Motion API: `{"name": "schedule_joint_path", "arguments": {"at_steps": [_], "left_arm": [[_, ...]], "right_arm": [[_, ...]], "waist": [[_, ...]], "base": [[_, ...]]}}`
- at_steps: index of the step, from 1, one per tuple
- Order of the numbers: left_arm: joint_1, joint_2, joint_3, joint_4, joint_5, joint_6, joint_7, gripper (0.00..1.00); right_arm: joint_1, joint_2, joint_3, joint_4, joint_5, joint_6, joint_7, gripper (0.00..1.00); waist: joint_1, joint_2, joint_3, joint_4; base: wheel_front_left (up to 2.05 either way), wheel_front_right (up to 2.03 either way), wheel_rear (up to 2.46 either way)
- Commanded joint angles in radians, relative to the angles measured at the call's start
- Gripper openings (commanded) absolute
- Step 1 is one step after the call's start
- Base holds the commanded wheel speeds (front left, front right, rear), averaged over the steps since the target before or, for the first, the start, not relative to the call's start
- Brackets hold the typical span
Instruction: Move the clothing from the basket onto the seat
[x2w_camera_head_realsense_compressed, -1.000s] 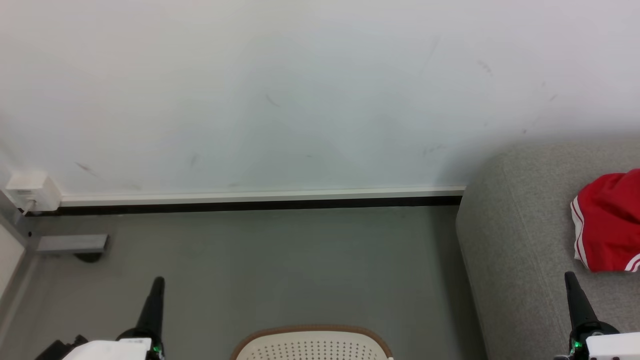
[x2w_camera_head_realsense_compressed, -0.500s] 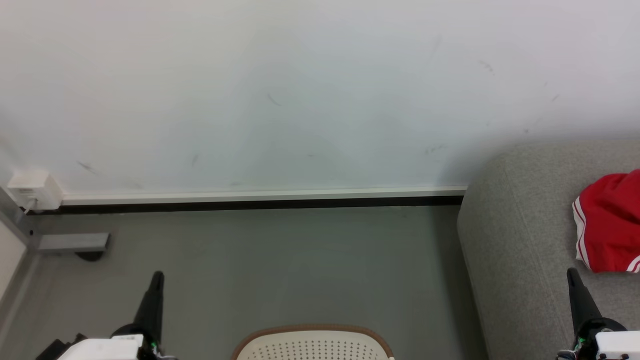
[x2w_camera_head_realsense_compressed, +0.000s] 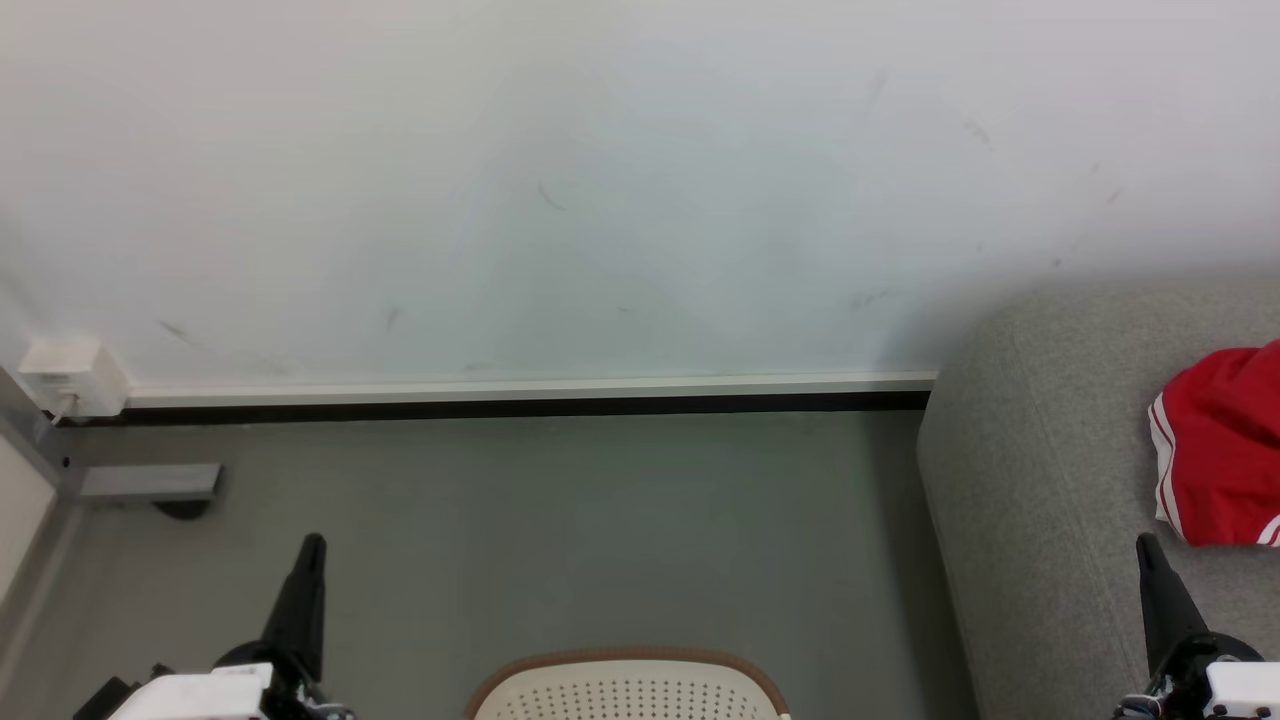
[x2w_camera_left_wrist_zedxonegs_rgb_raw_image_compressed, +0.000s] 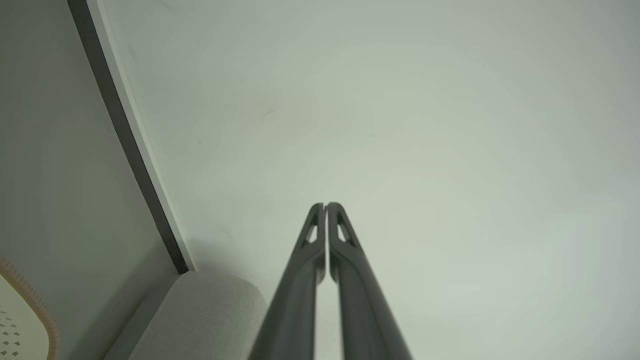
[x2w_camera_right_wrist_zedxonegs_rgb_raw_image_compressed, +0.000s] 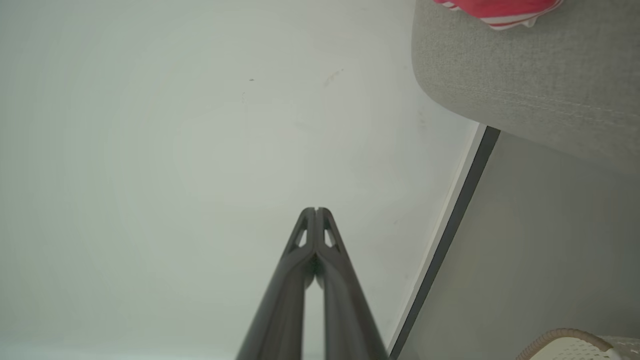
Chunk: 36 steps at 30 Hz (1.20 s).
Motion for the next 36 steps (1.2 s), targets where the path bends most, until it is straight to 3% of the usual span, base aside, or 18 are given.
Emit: {"name": "schedule_joint_path", "arguments": {"at_steps": [1, 36], "left_arm": [[-0.008, 0.007, 0.003, -0.005, -0.017, -0.006, 0.005, 0.00], [-0.008, 0.007, 0.002, -0.005, -0.017, -0.006, 0.004, 0.00]], "right_arm": [[-0.013, 0.002, -0.006, -0.006, 0.007, 0.000, 0.001, 0.00], [-0.013, 0.003, -0.008, -0.006, 0.005, 0.000, 0.003, 0.00]], "waist": [[0.0000, -0.0001, 0.000, 0.000], [0.0000, -0.0001, 0.000, 0.000]], "base": [[0.00, 0.00, 0.00], [0.00, 0.00, 0.00]]}}
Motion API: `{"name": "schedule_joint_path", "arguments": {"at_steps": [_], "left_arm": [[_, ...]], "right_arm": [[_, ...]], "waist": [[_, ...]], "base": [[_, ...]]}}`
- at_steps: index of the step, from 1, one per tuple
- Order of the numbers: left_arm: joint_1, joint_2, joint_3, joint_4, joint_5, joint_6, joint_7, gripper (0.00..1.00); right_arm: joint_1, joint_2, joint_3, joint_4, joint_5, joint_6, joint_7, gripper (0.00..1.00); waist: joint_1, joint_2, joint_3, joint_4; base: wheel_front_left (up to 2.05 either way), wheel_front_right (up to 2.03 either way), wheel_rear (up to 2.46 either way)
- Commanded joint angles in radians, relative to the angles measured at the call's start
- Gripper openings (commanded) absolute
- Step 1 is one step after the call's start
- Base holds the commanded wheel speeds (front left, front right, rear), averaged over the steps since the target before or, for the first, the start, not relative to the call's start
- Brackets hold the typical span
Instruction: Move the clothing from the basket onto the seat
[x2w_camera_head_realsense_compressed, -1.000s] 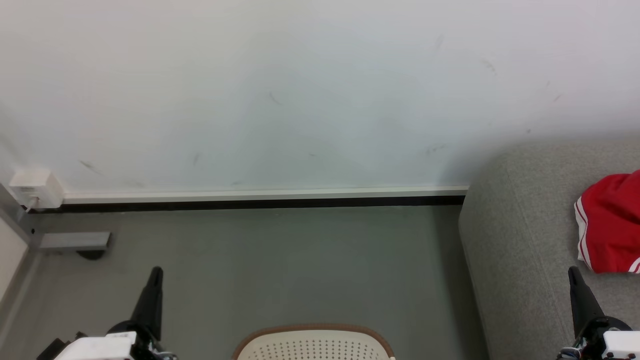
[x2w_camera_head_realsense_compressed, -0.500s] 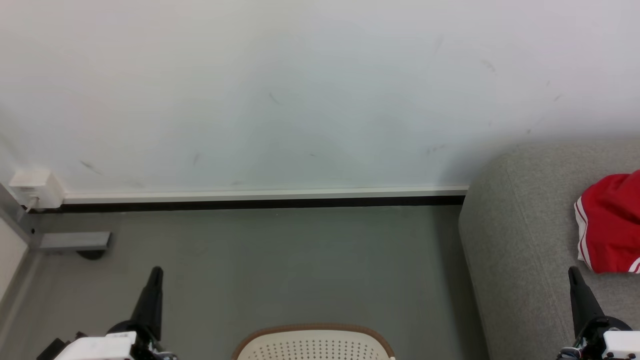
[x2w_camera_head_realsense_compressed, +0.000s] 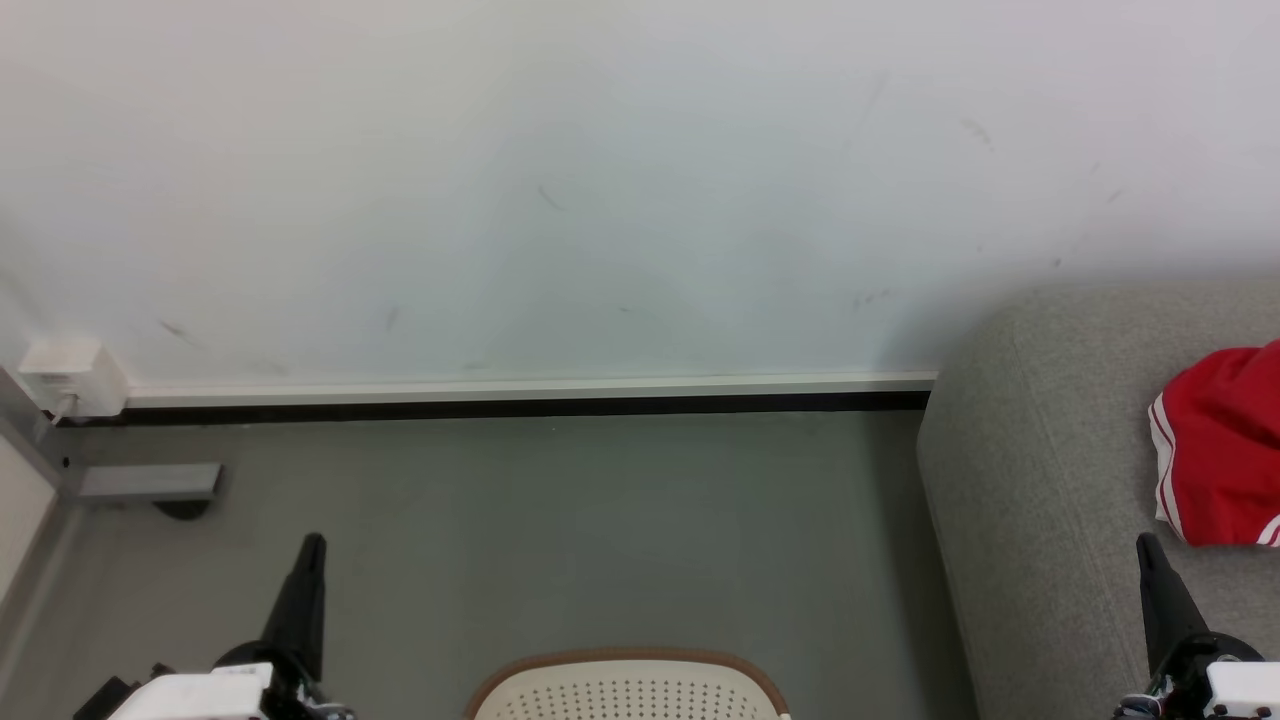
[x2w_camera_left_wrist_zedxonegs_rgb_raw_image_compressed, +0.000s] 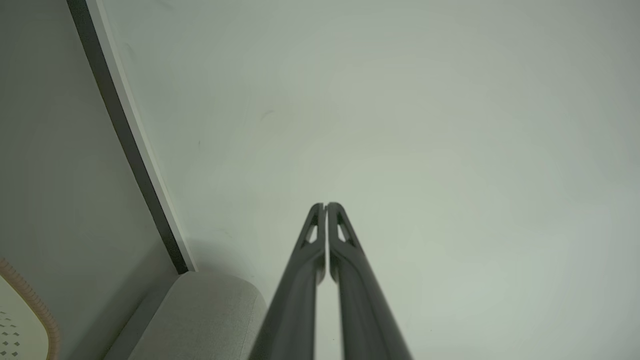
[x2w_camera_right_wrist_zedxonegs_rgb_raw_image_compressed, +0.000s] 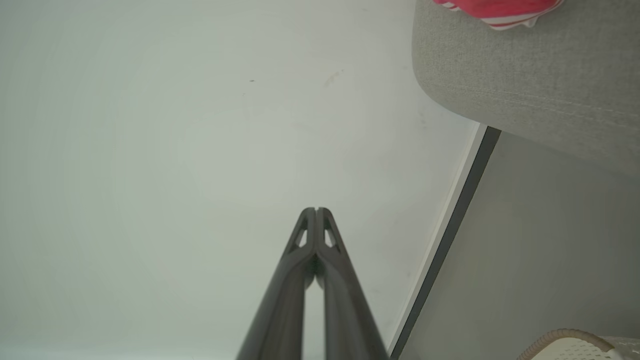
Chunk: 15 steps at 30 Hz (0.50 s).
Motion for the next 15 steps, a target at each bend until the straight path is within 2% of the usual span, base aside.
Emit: {"name": "schedule_joint_path", "arguments": {"at_steps": [1, 15], "left_arm": [[-0.007, 0.007, 0.002, -0.004, -0.014, -0.006, 0.004, 0.00], [-0.007, 0.007, 0.002, -0.004, -0.014, -0.006, 0.004, 0.00]], "right_arm": [[-0.012, 0.001, -0.005, -0.005, 0.000, 0.000, 0.003, 0.00], [-0.012, 0.002, -0.005, -0.005, 0.000, 0.000, 0.003, 0.00]], "waist": [[0.0000, 0.0000, 0.000, 0.000], [0.0000, 0.0000, 0.000, 0.000]], "base": [[0.00, 0.00, 0.00], [0.00, 0.00, 0.00]]}}
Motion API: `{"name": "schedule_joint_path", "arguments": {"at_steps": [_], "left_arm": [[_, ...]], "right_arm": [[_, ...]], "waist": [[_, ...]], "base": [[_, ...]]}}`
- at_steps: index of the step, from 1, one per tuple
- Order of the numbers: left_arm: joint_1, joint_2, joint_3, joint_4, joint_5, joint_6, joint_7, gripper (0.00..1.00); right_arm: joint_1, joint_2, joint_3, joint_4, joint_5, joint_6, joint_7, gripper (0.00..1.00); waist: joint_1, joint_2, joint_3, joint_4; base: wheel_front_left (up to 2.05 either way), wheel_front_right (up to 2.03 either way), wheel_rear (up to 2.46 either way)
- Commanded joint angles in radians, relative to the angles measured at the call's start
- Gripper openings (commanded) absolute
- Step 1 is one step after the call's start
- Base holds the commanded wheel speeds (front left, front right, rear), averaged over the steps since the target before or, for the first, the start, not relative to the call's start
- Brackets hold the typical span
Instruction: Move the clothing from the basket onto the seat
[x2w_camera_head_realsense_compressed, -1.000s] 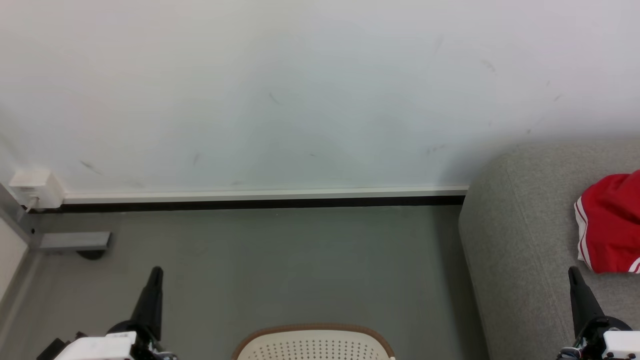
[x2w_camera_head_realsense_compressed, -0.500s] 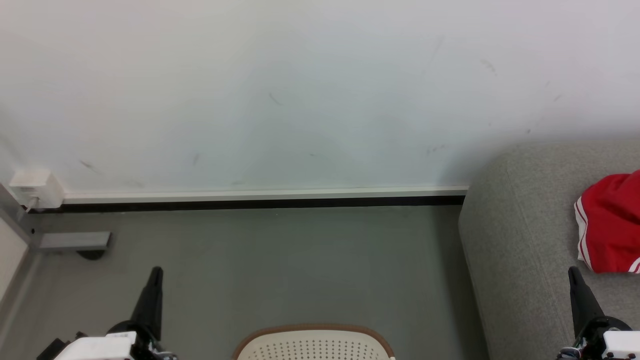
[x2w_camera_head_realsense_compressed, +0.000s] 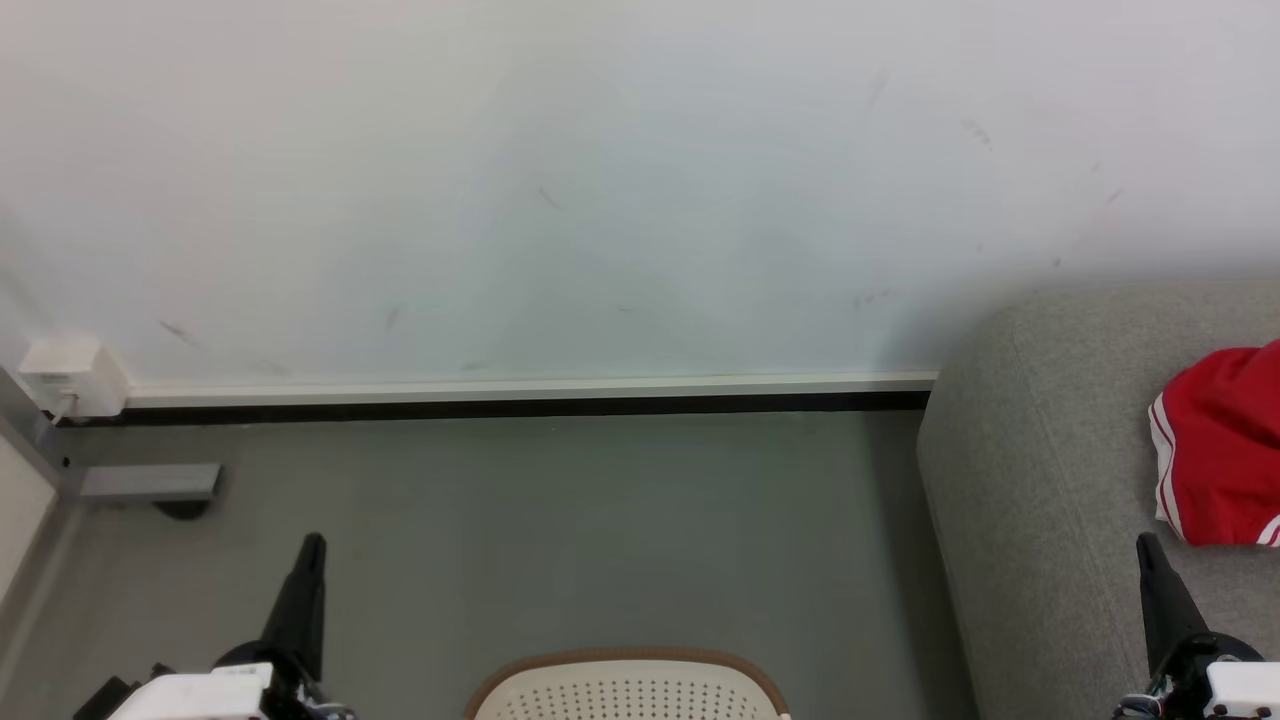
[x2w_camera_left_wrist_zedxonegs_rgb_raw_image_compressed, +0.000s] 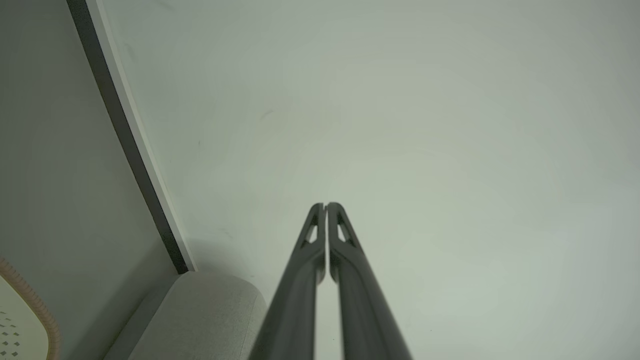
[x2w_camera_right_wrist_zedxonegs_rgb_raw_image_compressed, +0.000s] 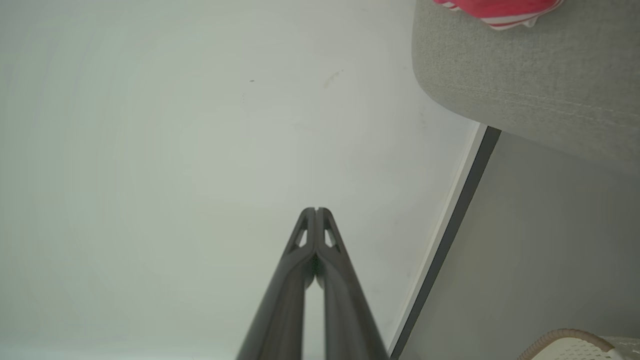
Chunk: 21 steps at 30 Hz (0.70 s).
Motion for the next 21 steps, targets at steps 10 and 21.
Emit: {"name": "schedule_joint_path", "arguments": {"at_steps": [10, 21], "left_arm": [[-0.007, 0.007, 0.002, -0.004, -0.014, -0.006, 0.004, 0.00], [-0.007, 0.007, 0.002, -0.004, -0.014, -0.006, 0.004, 0.00]], "right_arm": [[-0.012, 0.001, -0.005, -0.005, -0.001, 0.000, 0.003, 0.00], [-0.012, 0.001, -0.005, -0.005, -0.001, 0.000, 0.004, 0.00]], "waist": [[0.0000, 0.0000, 0.000, 0.000], [0.0000, 0.0000, 0.000, 0.000]], "base": [[0.00, 0.00, 0.00], [0.00, 0.00, 0.00]]}}
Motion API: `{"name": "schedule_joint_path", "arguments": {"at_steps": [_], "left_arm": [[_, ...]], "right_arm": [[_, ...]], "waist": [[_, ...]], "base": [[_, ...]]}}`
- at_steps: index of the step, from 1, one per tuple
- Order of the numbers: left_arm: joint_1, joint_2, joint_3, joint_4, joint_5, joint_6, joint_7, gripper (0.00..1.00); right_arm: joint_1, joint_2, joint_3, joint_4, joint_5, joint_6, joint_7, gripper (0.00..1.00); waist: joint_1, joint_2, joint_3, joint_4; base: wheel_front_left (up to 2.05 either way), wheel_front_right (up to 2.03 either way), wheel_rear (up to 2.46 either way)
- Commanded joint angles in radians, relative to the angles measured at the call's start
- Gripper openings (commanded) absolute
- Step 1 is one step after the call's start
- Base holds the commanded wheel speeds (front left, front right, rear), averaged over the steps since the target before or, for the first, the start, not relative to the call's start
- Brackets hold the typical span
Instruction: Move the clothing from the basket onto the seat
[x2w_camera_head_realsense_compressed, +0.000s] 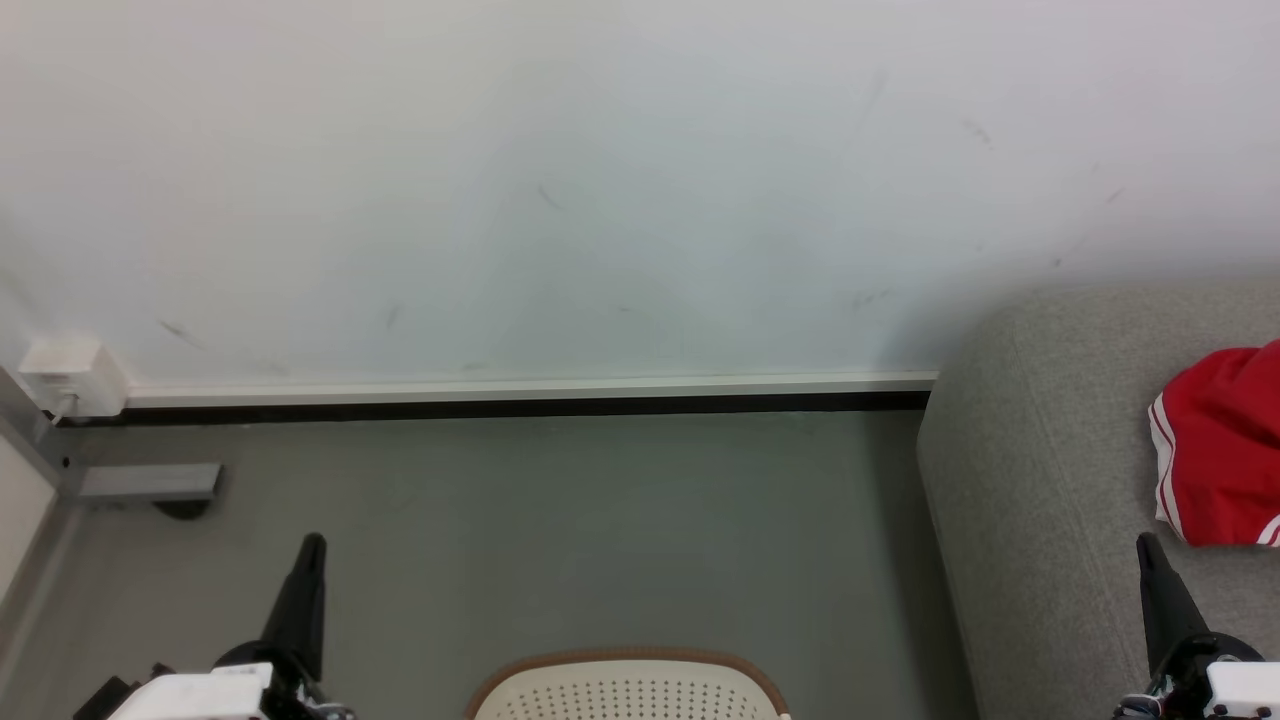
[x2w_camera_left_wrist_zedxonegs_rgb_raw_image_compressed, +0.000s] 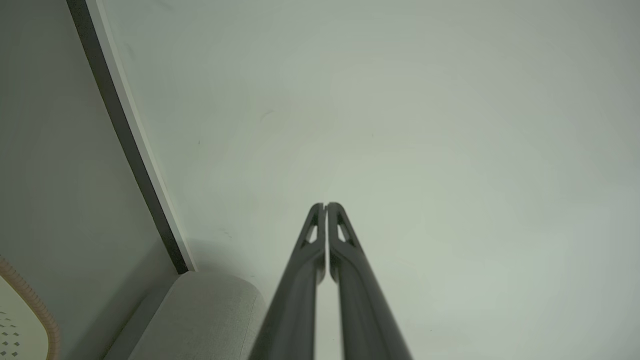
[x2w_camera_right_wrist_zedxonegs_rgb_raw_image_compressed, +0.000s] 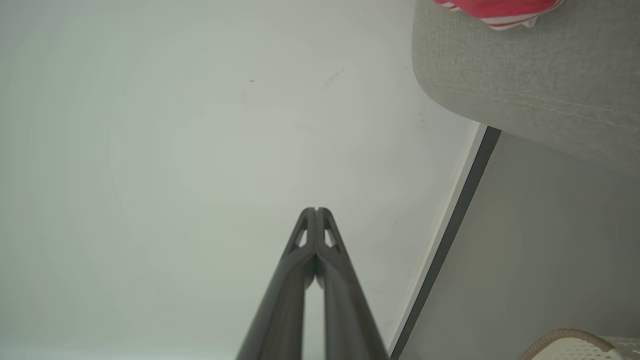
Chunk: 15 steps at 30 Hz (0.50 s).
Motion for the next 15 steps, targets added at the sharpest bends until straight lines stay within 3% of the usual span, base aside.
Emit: {"name": "schedule_joint_path", "arguments": {"at_steps": [1, 15], "left_arm": [[-0.007, 0.007, 0.002, -0.004, -0.014, -0.006, 0.004, 0.00], [-0.007, 0.007, 0.002, -0.004, -0.014, -0.006, 0.004, 0.00]], "right_arm": [[-0.012, 0.001, -0.005, -0.005, -0.001, 0.000, 0.004, 0.00], [-0.012, 0.001, -0.005, -0.005, -0.001, 0.000, 0.003, 0.00]], "waist": [[0.0000, 0.0000, 0.000, 0.000], [0.0000, 0.0000, 0.000, 0.000]], "base": [[0.00, 0.00, 0.00], [0.00, 0.00, 0.00]]}}
